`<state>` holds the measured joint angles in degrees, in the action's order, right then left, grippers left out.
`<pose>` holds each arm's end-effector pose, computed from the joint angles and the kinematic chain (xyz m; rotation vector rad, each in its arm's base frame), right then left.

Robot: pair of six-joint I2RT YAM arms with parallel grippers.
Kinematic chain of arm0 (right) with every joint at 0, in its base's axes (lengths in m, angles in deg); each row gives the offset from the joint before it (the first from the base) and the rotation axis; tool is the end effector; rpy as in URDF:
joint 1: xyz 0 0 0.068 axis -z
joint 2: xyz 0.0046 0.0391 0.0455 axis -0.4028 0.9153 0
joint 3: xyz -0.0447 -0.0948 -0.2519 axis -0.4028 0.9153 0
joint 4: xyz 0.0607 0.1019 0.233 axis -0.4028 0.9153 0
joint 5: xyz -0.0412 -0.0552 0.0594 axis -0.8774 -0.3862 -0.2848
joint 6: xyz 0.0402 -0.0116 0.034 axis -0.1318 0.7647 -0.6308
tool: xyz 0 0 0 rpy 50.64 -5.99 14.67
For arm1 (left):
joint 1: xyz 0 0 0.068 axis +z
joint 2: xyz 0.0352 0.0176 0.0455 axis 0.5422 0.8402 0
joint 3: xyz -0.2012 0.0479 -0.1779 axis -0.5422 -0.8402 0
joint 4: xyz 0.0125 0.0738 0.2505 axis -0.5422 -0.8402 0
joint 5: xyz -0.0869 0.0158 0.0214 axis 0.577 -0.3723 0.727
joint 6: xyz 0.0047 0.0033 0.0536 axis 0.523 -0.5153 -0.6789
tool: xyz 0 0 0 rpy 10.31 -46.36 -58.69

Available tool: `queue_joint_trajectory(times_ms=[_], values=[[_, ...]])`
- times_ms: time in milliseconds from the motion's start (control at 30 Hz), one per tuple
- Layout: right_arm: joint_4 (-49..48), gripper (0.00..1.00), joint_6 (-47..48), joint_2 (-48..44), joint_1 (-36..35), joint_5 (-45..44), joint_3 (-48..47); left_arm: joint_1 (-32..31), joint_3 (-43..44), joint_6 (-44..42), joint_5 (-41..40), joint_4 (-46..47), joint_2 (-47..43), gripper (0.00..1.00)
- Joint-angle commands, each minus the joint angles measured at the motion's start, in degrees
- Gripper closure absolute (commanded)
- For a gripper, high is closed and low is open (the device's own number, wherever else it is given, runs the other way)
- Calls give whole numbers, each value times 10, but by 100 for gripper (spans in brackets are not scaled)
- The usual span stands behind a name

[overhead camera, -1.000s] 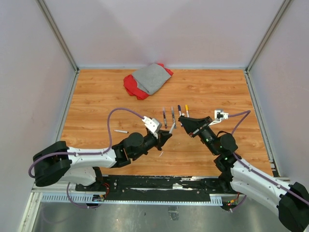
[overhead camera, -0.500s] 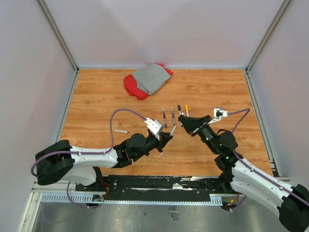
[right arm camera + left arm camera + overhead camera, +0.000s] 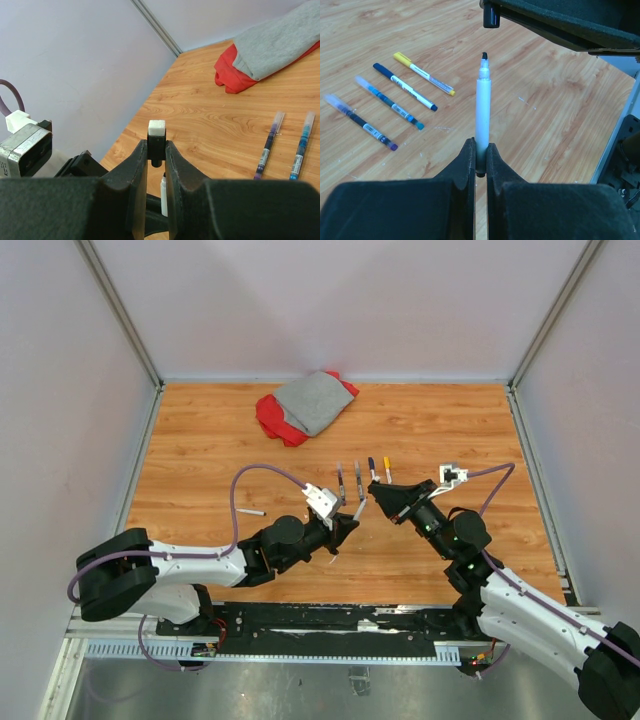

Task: Insert the pens into the pen caps
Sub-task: Insert the pen cap onto the pen.

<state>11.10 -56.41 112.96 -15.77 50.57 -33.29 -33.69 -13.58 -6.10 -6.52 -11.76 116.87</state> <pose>0.1311 0.1096 0.2612 0.0100 1.4016 1.2325 0.1149 -0.2414 0.2173 0.6083 1.6193 -0.8050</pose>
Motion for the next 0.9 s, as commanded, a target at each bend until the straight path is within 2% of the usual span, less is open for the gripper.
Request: queue_joint_trajectory(times_ms=[0, 867], values=[[-5, 99, 7, -7, 6, 11, -10, -6, 18, -8, -4, 22, 7, 99], [12, 99, -4, 1, 6, -7, 6, -7, 19, -9, -11, 21, 11, 100]])
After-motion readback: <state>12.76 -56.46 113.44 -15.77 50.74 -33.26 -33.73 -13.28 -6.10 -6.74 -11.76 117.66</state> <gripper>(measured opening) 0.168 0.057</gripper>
